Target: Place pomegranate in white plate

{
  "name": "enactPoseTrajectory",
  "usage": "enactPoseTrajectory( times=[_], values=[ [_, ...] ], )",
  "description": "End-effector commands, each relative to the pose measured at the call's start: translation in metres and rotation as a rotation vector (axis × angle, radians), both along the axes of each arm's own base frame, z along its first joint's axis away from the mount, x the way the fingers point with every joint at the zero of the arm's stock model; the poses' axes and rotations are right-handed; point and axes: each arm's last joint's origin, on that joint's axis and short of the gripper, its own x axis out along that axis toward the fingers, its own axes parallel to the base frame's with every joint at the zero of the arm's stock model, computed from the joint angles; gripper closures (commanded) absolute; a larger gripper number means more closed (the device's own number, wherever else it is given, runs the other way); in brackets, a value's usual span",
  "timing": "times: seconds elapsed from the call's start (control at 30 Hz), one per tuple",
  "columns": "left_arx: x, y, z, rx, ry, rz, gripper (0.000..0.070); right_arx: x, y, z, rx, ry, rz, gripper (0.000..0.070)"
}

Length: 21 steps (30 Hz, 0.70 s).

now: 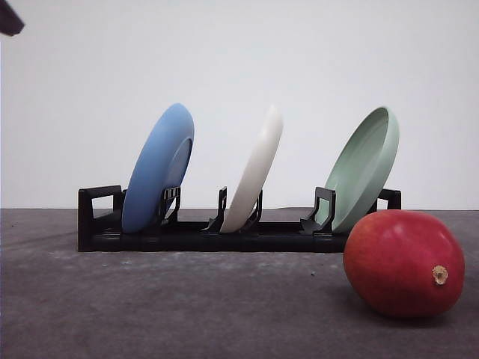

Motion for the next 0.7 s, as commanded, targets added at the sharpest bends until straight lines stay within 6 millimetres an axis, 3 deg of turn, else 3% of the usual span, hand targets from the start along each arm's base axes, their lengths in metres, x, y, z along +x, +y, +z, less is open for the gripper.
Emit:
enactPoseTrajectory(
  times=[0.0, 0.1, 0.13, 0.23, 0.27, 0.5, 0.67],
  values=[
    [-0.001, -0.002, 0.008, 0.079, -0.104, -0.067, 0.0685, 0.000, 0.001, 0.006, -0.013, -0.049, 0.028, 0.0690],
    [-0.001, -0.005, 0.009, 0.052, -0.100, -0.073, 0.0670, 0.000, 0.001, 0.007, -0.009, -0.061, 0.030, 0.0685],
    [-0.002, -0.005, 0.010, 0.037, -0.096, -0.074, 0.0622, 0.000, 0.001, 0.007, -0.009, -0.061, 0.030, 0.0654],
    [-0.002, -0.007, 0.011, -0.026, -0.073, -0.080, 0.0292, 0.000, 0.001, 0.007, -0.008, -0.062, 0.030, 0.0379],
    [-0.002, -0.007, 0.012, -0.045, -0.067, -0.083, 0.0257, 0.000, 0.001, 0.008, -0.008, -0.062, 0.030, 0.0322],
    [-0.001, -0.015, 0.016, -0.101, -0.092, -0.134, 0.0272, 0.000, 0.001, 0.008, 0.004, -0.062, 0.027, 0.0313],
    [0.010, -0.031, 0.016, -0.109, -0.106, -0.200, 0.0278, -0.001, 0.002, 0.009, 0.014, -0.059, 0.051, 0.0313]
  ],
)
